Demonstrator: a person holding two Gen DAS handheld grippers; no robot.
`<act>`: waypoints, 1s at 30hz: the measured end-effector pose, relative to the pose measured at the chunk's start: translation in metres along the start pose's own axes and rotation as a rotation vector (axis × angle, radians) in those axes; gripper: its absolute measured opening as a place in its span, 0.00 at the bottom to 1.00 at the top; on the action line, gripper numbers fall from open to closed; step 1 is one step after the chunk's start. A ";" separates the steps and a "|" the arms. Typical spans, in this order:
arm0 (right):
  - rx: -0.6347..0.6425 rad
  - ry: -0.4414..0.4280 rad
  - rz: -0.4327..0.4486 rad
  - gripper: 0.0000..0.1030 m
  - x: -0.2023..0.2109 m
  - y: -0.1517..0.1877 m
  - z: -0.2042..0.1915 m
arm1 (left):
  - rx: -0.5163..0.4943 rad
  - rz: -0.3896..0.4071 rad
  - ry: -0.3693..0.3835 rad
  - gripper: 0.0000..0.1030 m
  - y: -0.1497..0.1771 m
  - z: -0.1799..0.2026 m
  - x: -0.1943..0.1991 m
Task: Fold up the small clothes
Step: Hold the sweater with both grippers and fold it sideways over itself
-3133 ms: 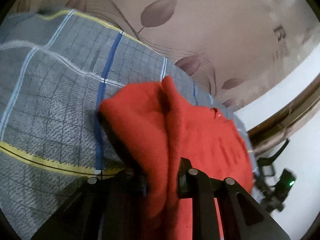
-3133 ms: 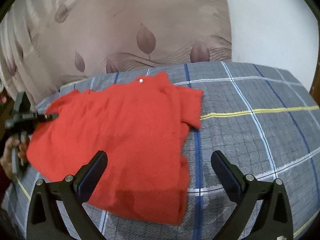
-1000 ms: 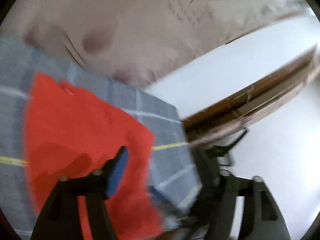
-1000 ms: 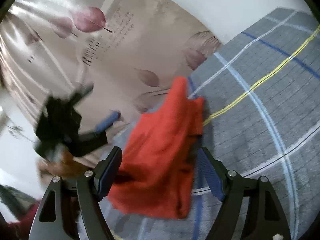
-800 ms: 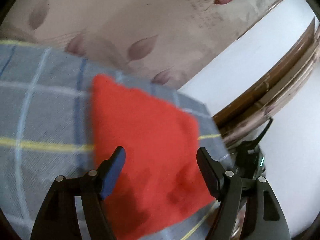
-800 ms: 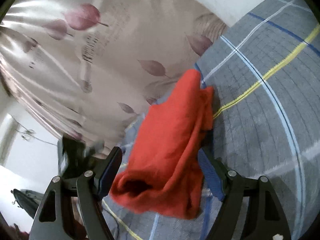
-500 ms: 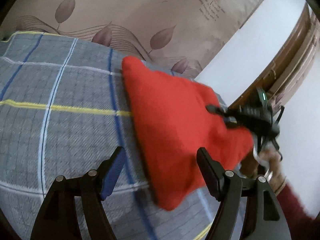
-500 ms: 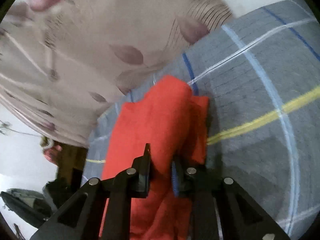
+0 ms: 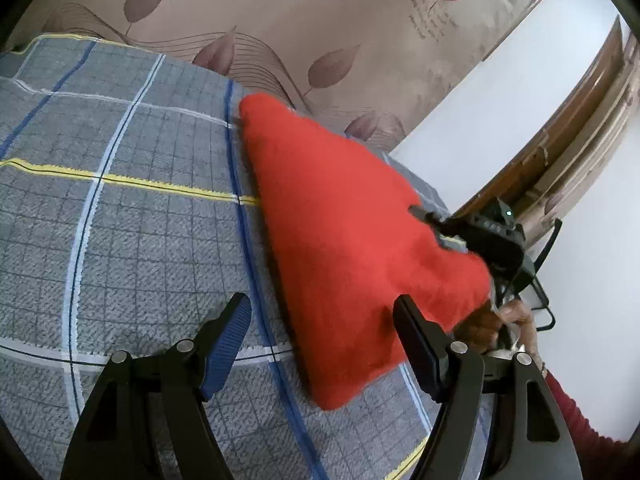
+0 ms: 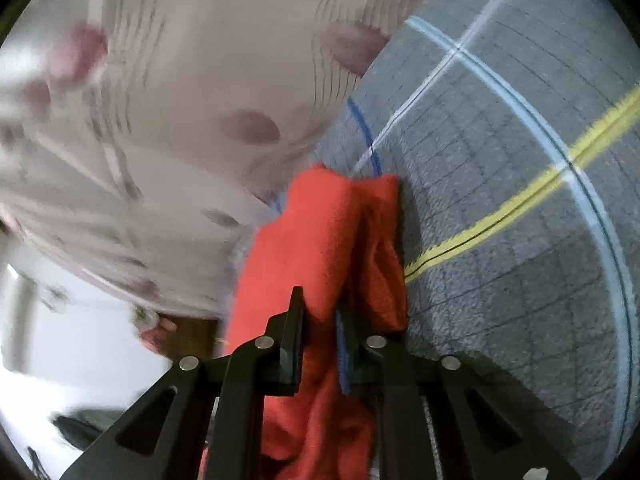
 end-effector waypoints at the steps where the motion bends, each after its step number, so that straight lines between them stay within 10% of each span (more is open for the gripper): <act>1: 0.027 0.011 0.014 0.19 0.005 -0.002 -0.004 | -0.002 0.004 -0.003 0.72 0.000 0.001 0.001; 6: 0.118 0.028 0.009 0.36 0.025 0.018 -0.030 | 0.011 0.022 -0.015 0.72 -0.002 -0.001 0.003; 8: 0.163 0.074 -0.001 0.66 0.035 0.034 -0.040 | 0.016 0.019 -0.020 0.72 -0.001 -0.002 0.003; 12: 0.255 0.152 -0.022 0.69 0.040 0.070 -0.057 | -0.004 0.019 -0.035 0.72 -0.001 0.003 0.002; 14: 0.306 0.203 -0.042 0.55 0.035 0.087 -0.060 | -0.014 0.014 -0.045 0.72 0.001 0.006 0.001; 16: 0.307 0.277 -0.087 0.07 0.031 0.098 -0.049 | -0.024 0.009 -0.047 0.72 0.005 0.010 0.001; 30: 0.223 0.238 -0.034 0.15 0.067 0.093 -0.027 | -0.089 0.000 -0.082 0.72 0.015 0.019 0.008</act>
Point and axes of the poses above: each gripper's, at about its wrist camera, not at the fingertips, and x roughly against the way its jaws point, z to its right, y to its underside, the point moved 7 cm from there along -x, roughly the way its jaws point, and after that the axes turned 3 degrees about x, right-handed, at the moved point
